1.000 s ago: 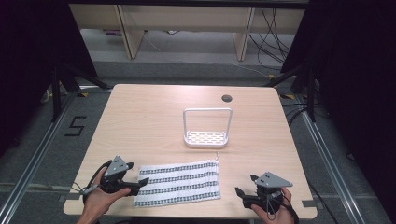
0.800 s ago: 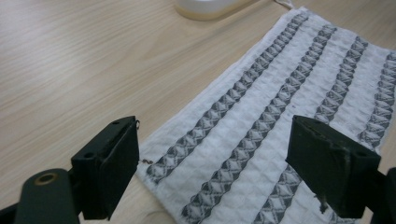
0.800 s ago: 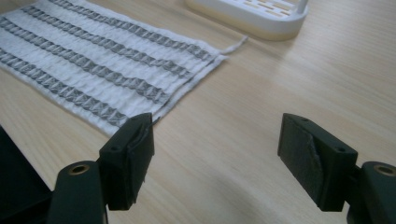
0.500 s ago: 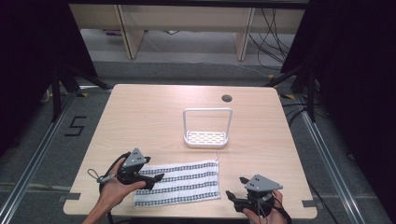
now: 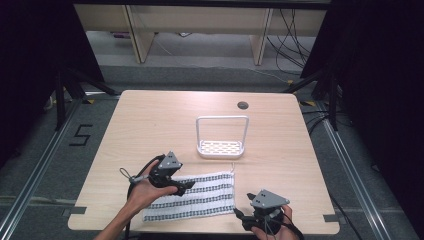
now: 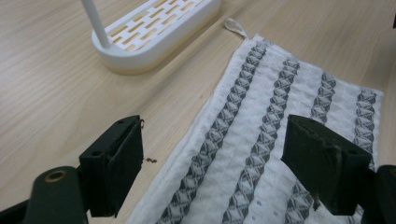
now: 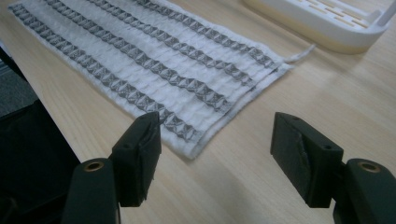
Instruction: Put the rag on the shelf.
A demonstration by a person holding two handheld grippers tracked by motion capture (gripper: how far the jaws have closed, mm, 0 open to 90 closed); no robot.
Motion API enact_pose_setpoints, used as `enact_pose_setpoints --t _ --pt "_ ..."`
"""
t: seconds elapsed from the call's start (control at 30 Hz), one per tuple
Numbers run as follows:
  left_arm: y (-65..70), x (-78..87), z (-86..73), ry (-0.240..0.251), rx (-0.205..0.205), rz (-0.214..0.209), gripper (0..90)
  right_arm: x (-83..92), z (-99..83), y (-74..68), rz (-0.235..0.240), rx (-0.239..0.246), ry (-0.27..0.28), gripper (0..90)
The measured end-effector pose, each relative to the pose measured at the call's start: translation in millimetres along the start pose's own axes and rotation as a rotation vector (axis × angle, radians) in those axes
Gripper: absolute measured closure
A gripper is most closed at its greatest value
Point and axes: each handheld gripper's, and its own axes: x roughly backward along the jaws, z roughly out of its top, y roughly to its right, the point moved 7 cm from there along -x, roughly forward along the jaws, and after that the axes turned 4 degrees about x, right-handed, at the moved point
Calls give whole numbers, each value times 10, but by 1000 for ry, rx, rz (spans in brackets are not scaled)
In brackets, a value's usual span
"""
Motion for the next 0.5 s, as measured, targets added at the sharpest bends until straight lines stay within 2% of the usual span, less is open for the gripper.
enact_pose_setpoints --t 0.1,0.17,0.23,0.27,0.37,0.47,0.5 --pt "19 -73 50 -2 -4 -10 216 -36 1 -26 -3 17 -8 364" --pt "45 -177 125 -16 -25 -19 222 -58 7 -38 -4 27 -9 370" --pt "75 -250 174 -18 -36 -35 227 -74 10 -54 4 14 -19 374" --pt "75 -250 174 -18 -36 -35 232 -87 9 -45 -10 18 -15 375" --pt "140 -388 237 -36 -63 -68 245 -127 0 -56 -14 18 -30 381" --pt "166 -449 263 -47 -77 -83 262 -151 -4 -74 -4 9 -44 382" --pt "175 -516 295 -58 -99 -88 265 -158 3 -70 -1 17 -39 383"
